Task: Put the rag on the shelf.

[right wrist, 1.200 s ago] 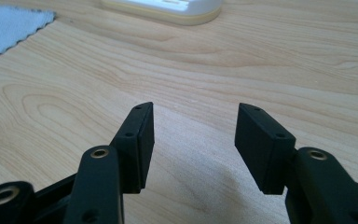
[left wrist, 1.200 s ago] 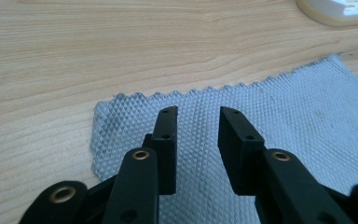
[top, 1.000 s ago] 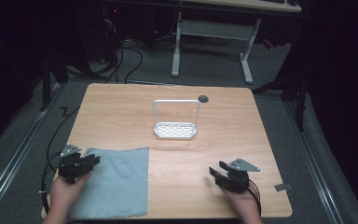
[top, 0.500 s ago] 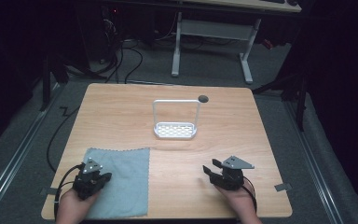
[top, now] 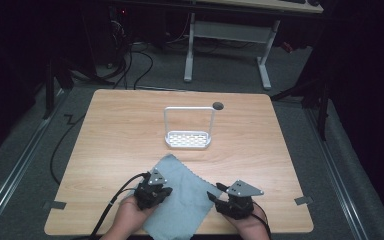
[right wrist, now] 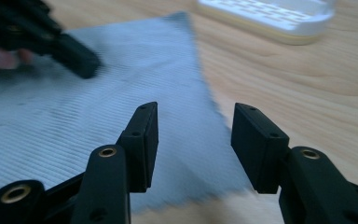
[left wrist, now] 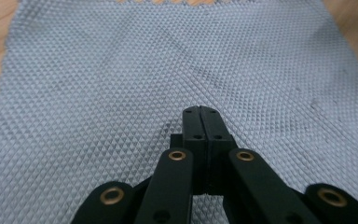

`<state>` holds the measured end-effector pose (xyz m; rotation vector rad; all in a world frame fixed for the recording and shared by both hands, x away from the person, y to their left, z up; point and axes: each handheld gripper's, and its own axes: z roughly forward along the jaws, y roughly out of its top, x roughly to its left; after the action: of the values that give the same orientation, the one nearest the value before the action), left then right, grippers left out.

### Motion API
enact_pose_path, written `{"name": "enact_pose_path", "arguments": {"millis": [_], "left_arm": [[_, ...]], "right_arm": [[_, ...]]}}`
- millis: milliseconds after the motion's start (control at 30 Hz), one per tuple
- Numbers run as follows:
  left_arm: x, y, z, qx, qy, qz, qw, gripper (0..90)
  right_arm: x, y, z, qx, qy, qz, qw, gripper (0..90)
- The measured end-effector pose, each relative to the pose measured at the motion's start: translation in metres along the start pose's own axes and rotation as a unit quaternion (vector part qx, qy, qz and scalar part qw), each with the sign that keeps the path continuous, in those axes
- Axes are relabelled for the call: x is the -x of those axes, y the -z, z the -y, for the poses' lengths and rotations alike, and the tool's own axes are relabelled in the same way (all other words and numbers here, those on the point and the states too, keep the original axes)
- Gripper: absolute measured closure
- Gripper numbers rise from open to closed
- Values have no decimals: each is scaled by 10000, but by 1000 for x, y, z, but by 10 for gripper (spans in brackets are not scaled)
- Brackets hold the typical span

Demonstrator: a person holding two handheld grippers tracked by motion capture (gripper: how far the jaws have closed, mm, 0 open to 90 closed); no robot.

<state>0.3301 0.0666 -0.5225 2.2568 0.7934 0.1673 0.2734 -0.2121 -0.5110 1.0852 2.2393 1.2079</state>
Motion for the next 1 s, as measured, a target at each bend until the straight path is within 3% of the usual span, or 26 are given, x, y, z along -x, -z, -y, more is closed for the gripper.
{"name": "enact_pose_path", "arguments": {"millis": [33, 133, 167, 333, 400, 433, 500, 600, 867, 1000], "left_arm": [[0, 0, 0, 0, 0, 0, 10000, 900], [0, -1, 0, 17, 9, 52, 10000, 900], [-1, 0, 0, 31, 17, 18, 10000, 900], [-19, 14, 5, 211, 142, -352, 9991, 843], [-29, 16, 11, 105, 158, -615, 9979, 840], [-32, 16, 13, 85, 144, -628, 9979, 847], [-34, 18, 14, 84, 239, -540, 9982, 859], [-27, 19, 16, 29, 146, -439, 9989, 858], [9, 24, 25, -114, -165, 169, 9997, 858], [18, 22, 24, -114, -191, 345, 9992, 851]], "right_arm": [[0, 0, 0, 0, 0, 0, 10000, 521], [-22, -7, 1, -226, 264, -271, 9990, 551], [-22, -7, 1, -226, 264, -271, 9990, 551], [-39, -17, 7, -583, 466, -467, 9961, 606], [-40, -20, 8, -702, 484, -475, 9952, 631], [-41, -21, 9, -762, 473, -455, 9949, 643], [-39, -21, 10, -767, 469, -388, 9952, 678], [-35, -19, 11, -794, 515, -201, 9953, 700], [0, -15, 12, -783, 269, 250, 9963, 706], [12, -22, 7, -754, 217, 404, 9961, 706]]}}
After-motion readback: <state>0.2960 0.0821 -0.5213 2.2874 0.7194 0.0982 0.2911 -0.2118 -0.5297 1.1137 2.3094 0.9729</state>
